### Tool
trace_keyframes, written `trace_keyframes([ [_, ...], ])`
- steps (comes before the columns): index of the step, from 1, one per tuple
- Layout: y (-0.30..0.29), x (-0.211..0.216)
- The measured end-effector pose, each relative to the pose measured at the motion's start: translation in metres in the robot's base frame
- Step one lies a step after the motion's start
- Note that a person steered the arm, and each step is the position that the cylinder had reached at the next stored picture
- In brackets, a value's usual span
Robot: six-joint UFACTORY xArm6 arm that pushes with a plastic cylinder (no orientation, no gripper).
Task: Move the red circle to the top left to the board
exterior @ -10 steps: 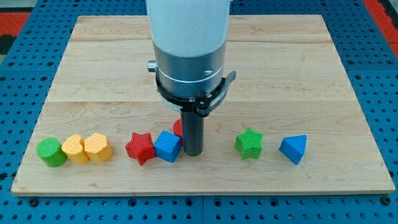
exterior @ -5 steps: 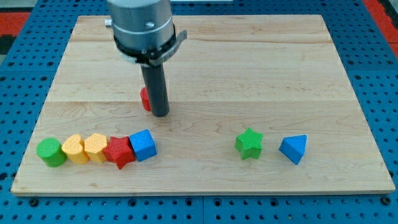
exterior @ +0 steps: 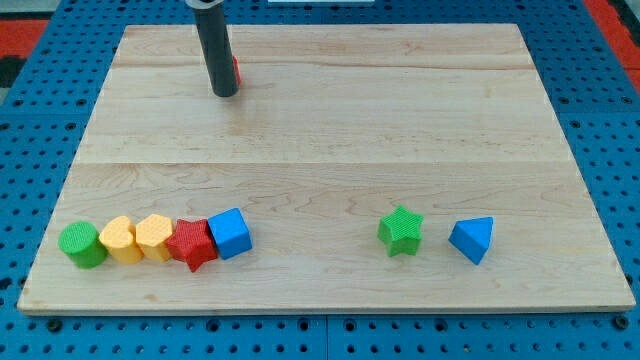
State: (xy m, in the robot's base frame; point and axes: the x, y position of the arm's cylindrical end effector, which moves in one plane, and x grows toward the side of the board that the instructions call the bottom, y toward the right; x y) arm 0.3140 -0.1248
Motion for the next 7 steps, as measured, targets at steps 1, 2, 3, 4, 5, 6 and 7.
trace_keyframes([
  [1,0.007,-0.027],
  [2,0.036,-0.055],
  [3,0.020,-0.068],
  [4,-0.035,-0.069],
  [5,-0.039,-0.071],
  [6,-0.025,-0.062],
  [7,-0.033,-0.052],
])
